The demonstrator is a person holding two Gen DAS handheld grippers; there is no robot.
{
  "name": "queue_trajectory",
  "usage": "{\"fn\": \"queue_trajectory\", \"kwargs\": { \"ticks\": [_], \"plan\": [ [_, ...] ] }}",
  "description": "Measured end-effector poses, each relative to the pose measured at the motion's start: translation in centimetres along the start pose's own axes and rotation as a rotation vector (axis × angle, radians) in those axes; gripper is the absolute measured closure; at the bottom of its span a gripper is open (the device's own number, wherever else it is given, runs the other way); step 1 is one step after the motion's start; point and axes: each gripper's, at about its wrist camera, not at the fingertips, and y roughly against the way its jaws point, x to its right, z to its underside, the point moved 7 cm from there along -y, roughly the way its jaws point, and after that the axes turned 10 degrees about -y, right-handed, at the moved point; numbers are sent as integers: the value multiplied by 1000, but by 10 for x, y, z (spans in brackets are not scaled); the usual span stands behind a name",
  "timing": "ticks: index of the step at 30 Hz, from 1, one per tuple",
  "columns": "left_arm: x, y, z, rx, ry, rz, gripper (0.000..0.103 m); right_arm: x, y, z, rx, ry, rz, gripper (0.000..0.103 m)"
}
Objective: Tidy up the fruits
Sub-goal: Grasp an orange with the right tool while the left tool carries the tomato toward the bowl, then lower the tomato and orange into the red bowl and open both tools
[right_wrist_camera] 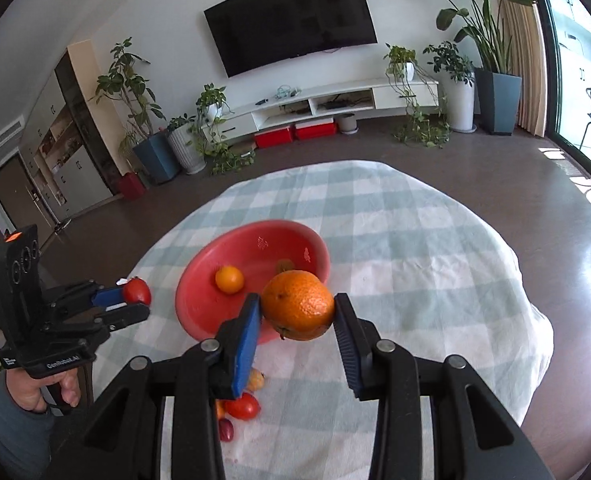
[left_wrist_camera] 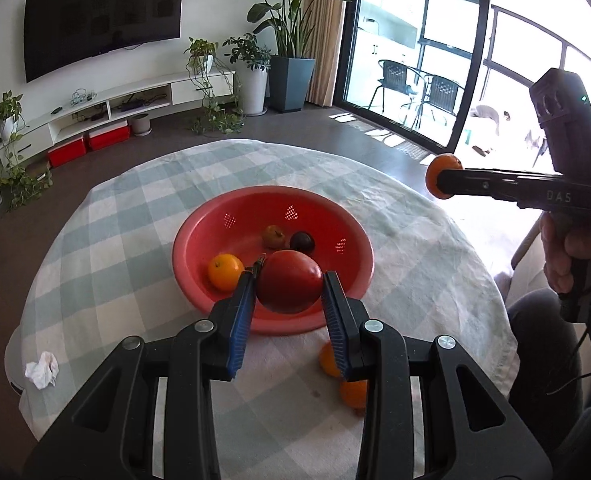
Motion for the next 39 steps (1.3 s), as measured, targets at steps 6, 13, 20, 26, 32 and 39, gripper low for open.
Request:
{"fn": "queue_trajectory", "kwargs": {
  "ticks": [6,13,20,26,32,39],
  "plan": [
    [-2,-49,-9,-109,-33,-33,71,-26,-60,-15,-121,-3,-67,64],
    [0,-101,0,-217,-69,-2,71,-41,-127,-9,-257,21,-68,63],
    [-5,-119,4,-267,-71,4,71,-38,-174,0,-351,61,-7,63],
    [-4,-130,11,-293,-71,12,71,-37,-192,14,-382,125,40,63],
    [-8,-138,13,-302,-52,11,70,-40,-199,23,-393,180,75,63],
    [-12,-139,13,-307,-48,-19,63,-40,-204,28,-402,190,87,63]
  ]
}}
